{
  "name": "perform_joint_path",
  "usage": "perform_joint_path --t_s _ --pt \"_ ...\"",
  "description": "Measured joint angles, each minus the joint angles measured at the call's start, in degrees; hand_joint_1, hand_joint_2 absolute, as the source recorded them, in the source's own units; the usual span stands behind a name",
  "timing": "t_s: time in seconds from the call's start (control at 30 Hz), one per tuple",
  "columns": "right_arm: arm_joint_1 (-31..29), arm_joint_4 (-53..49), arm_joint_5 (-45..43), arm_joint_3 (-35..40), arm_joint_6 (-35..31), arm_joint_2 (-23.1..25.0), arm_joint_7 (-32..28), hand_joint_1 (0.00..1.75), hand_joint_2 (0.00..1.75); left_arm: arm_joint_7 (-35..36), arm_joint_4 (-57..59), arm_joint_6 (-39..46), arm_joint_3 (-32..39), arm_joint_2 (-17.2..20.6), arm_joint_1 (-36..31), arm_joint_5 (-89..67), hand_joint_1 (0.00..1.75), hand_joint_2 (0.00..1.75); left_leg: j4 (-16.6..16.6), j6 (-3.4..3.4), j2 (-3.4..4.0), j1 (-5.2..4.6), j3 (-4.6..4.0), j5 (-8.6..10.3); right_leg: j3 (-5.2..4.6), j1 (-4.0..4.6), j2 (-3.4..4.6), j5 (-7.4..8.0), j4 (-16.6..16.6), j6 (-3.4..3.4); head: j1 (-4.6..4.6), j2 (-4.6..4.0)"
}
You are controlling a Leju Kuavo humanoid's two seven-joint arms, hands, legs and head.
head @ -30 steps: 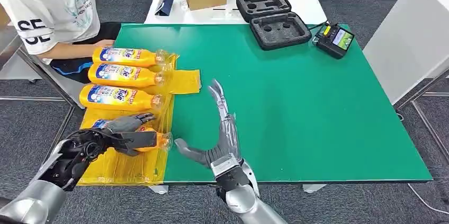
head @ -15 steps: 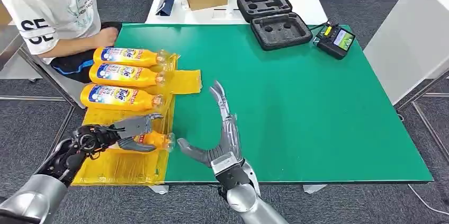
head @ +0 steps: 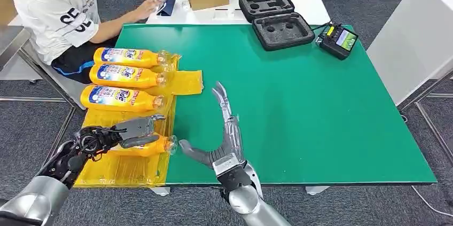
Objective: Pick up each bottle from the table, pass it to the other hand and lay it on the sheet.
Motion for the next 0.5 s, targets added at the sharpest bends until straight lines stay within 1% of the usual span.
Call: perform_joint_path --t_s 0.5 --pt "0.0 0.2 0.0 0.0 0.0 0.0 0.0 0.00 1.75 0.0 0.2 0.0 0.1 -0.1 0.0 0.0 0.00 0.00 0.0 0.00 0.00 -0.01 0.00 0.00 0.00 0.00 0.00 0.00 0.0 0.00 0.00 0.00"
